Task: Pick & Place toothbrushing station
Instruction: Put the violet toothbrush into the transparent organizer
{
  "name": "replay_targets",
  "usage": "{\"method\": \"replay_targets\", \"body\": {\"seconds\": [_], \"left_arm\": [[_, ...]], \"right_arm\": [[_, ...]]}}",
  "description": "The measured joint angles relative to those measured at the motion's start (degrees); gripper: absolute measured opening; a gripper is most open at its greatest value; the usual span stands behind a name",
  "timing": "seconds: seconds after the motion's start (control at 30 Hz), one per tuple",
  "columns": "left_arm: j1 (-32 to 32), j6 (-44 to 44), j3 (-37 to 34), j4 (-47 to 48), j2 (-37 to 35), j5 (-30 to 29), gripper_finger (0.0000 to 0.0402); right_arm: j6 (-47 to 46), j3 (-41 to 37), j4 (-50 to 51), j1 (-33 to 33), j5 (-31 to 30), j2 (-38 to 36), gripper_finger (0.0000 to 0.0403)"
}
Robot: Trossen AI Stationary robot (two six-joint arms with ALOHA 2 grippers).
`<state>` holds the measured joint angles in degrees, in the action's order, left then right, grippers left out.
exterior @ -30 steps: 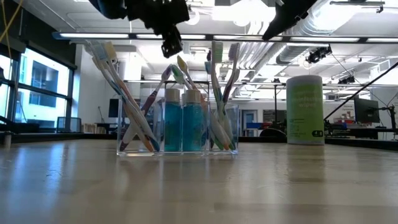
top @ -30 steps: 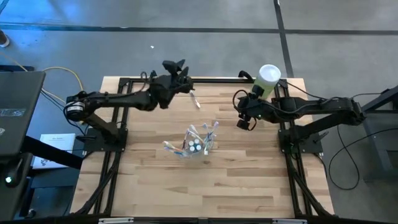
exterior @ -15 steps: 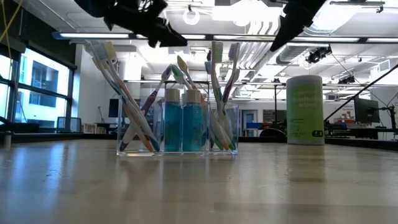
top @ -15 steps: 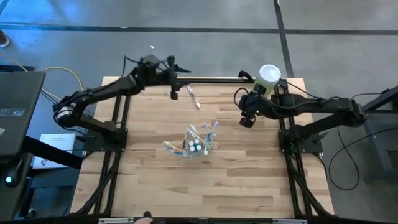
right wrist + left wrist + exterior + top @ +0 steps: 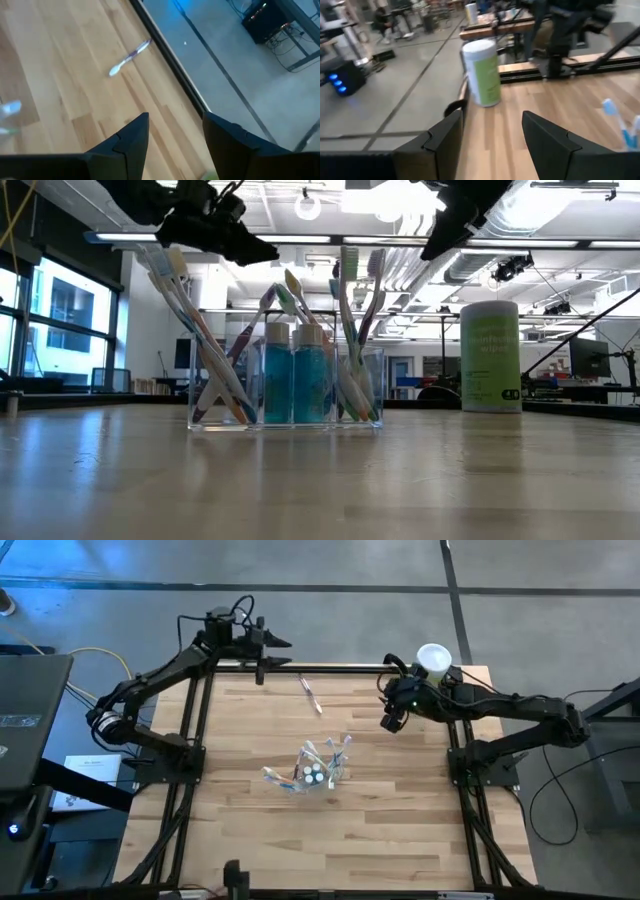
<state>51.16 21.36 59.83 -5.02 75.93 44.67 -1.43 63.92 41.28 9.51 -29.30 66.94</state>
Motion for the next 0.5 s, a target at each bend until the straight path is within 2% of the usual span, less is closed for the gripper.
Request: {"method": "replay_targets", "body": {"seconds": [0.23,0.4,0.5], "left_arm": [[0.95,-7.92,0.00,0.93,0.45,-7.90,0.0200],[0.41,-9.65,0.00,5.28,0.45,-6.94,0.0200],[-0.02,-9.51,0.00,8.62,0.45,-4.92,0.0200]], "right_arm": [[3.40,0.00,-6.69,3.52,4.34,0.00,0.0177],[4.70,0.00,-8.15,5.96,4.99,0.00,0.0177],[4.70,0.00,-8.13,7.19,8.29,0.00,0.0177]]}}
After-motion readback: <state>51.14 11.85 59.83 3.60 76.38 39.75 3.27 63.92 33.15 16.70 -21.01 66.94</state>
